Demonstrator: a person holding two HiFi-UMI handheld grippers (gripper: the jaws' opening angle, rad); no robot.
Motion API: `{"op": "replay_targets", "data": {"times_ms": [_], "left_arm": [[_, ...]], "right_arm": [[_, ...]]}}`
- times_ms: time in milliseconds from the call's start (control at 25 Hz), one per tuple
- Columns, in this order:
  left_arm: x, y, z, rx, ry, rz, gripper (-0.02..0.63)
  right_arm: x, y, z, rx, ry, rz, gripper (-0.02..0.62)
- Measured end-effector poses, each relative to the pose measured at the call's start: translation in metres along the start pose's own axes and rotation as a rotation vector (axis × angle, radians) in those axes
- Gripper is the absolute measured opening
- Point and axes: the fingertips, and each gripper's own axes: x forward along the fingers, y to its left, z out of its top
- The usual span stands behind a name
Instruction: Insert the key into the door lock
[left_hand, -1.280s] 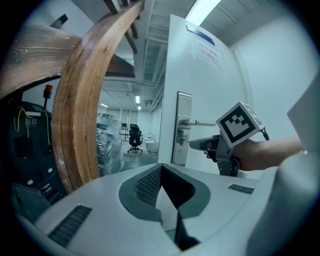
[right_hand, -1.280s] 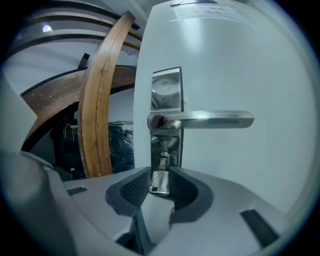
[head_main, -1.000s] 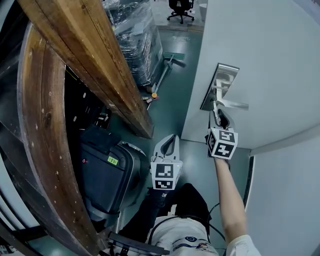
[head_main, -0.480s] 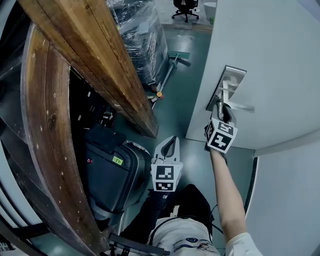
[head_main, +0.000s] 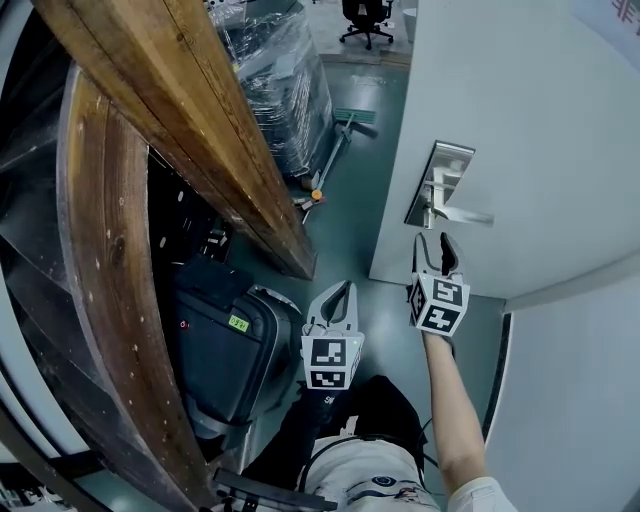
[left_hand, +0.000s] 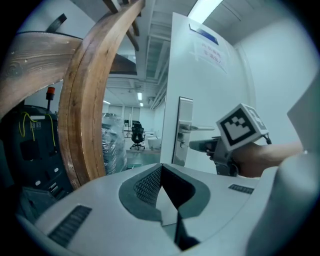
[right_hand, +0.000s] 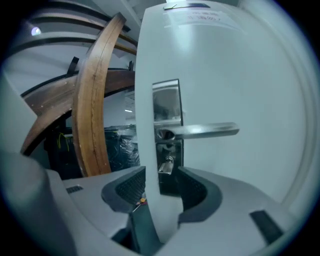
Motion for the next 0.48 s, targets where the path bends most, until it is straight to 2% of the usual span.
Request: {"op": "replay_targets", "data": {"times_ms": [120,240,280,320,360,480], "left_arm": [[-0.015,-0.017,0.03,0.002,-0.002,-0.03,0.005],[-0.037,-0.039,0.068,-0.009,-0.019,-0.059,0.005],[-0.046,-0.048,0.081,-0.011,-0.027,-0.069,0.005],[-0.056,-0.056,0.093,-0.009,-0.034,-0.08,0.005],[-0.067,-0.064,0.105,-0.004,-0.041,-0.091,0.005],[-0.09,-0.083,0.134,-0.003,-0.068,-0.11,0.005]], "right_arm": [[-0.064,0.01,0.014,0.021,-0.028,0.062,0.183],[-0.129,0.016,0.046,-0.012,-0.037,0.086,0.181],[-0.15,0.017,0.058,-0.02,-0.042,0.087,0.163],[-0.17,0.018,0.07,-0.024,-0.051,0.091,0.058],[-0.188,0.019,0.082,-0.028,-0.06,0.101,0.006],[-0.228,0.019,0.111,-0.034,-0.072,0.124,0.006]]}}
